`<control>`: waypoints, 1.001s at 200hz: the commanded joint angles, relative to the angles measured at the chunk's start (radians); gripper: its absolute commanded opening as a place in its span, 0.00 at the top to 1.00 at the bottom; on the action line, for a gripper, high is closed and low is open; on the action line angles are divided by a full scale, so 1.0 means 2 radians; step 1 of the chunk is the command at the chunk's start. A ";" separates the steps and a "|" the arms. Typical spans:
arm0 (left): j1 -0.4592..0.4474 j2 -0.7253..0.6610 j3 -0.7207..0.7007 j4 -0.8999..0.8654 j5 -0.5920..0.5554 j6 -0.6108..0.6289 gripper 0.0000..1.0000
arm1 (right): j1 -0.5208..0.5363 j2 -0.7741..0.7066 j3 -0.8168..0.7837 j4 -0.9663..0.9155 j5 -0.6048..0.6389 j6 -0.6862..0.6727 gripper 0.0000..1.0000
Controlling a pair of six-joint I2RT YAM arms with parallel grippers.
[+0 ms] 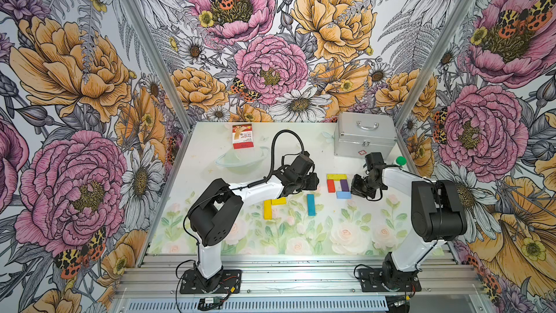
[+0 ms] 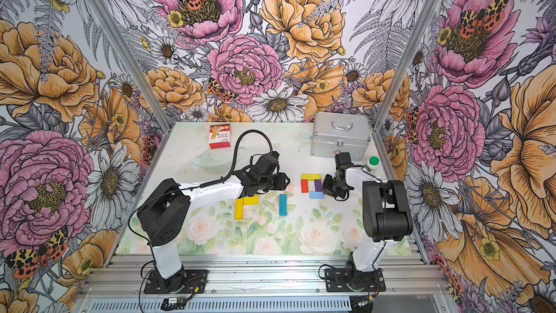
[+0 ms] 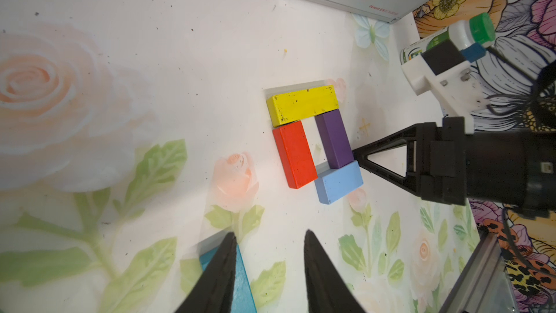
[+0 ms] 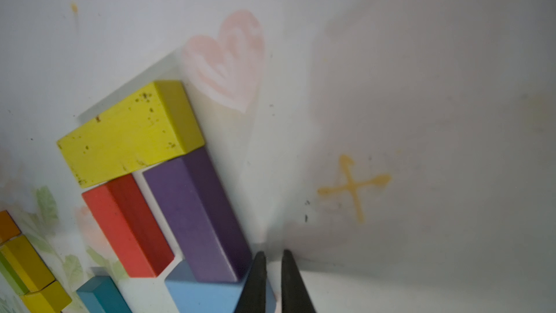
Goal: Assemble the letter p with building blocks
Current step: Assemble the building block at the center of the board.
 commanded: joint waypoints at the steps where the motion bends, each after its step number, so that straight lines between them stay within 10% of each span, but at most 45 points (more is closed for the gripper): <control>1: 0.006 0.006 0.003 0.008 0.010 0.002 0.62 | 0.005 0.013 0.005 0.001 0.005 -0.001 0.86; 200: 0.006 0.008 0.000 0.007 0.013 0.002 0.61 | 0.009 0.010 -0.003 0.001 0.013 0.001 0.86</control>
